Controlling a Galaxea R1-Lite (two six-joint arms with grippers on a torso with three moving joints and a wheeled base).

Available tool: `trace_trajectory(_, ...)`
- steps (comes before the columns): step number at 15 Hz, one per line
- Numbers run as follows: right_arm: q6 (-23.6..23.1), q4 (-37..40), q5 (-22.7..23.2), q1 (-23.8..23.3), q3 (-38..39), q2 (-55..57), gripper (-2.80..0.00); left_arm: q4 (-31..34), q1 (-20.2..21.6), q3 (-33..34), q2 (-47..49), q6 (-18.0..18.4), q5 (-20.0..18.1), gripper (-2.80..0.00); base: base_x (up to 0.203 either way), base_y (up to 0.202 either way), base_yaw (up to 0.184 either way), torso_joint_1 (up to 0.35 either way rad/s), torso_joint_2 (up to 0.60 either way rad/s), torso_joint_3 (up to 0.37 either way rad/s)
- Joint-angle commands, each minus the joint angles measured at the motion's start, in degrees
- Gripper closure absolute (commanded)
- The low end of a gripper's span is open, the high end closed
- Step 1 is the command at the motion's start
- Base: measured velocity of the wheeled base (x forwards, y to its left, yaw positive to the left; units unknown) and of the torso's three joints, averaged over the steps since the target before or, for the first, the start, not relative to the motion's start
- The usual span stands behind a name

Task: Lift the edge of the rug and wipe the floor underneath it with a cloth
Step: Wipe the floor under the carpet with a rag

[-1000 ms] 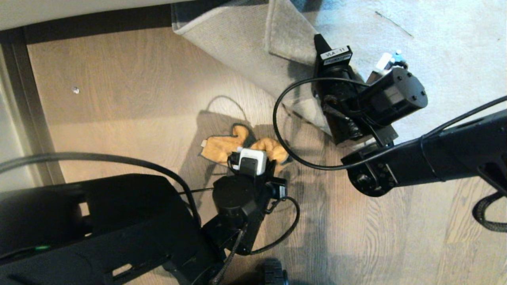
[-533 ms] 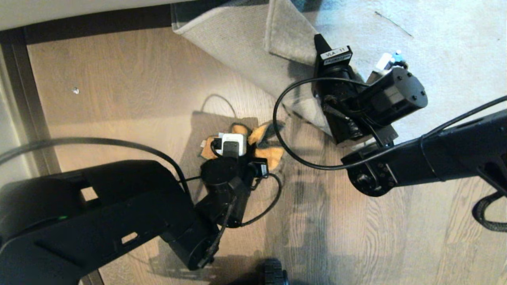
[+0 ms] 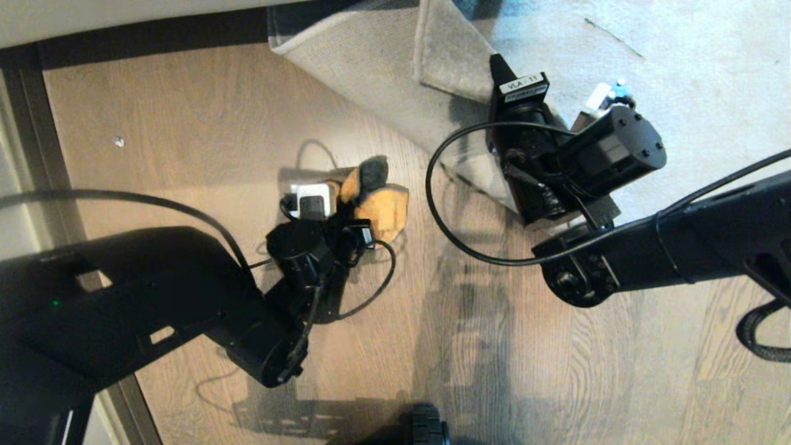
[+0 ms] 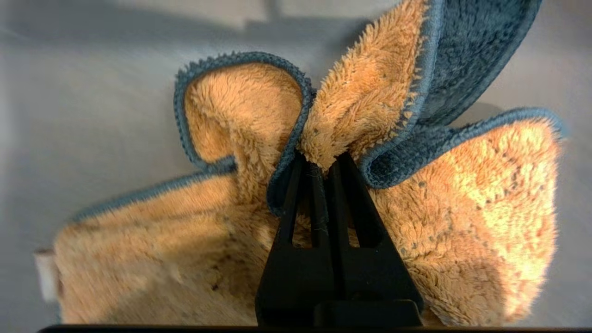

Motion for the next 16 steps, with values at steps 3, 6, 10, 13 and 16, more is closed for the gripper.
trace_trajectory(3, 0.4, -2.8, -0.1, 0.0, 0.1, 0.1, 0.0, -2.5, 6.3, 0.2, -2.0, -0.2, 0.2, 0.0, 0.0, 0.0, 0.0, 0.0, 0.0, 0.0)
trace_trajectory(6, 0.4, -2.8, -0.1, 0.0, 0.2, 0.0, 0.0, -2.5, 9.2, 0.5, -2.6, -0.2, 0.0, 0.0, 0.0, 0.0, 0.0, 0.0, 0.0, 0.0)
trace_trajectory(10, 0.3, -2.8, 0.1, 0.0, 0.1, 0.0, 0.0, -2.5, 4.0, 0.7, -2.6, -0.1, 0.7, 0.0, 0.0, 0.0, 0.0, 0.0, 0.0, 0.0)
trace_trajectory(13, 0.4, -2.8, 0.2, 0.0, -0.2, 0.0, 0.0, -2.5, -3.2, 0.7, -2.4, -0.1, 4.7, 0.0, 0.0, 0.0, 0.0, 0.0, 0.0, 0.0)
trace_trajectory(16, 0.4, -2.8, 0.2, 0.0, -0.1, -0.1, 0.0, -2.5, -10.6, 0.7, -1.4, -0.1, 9.5, 0.0, 0.0, 0.0, 0.0, 0.0, 0.0, 0.0)
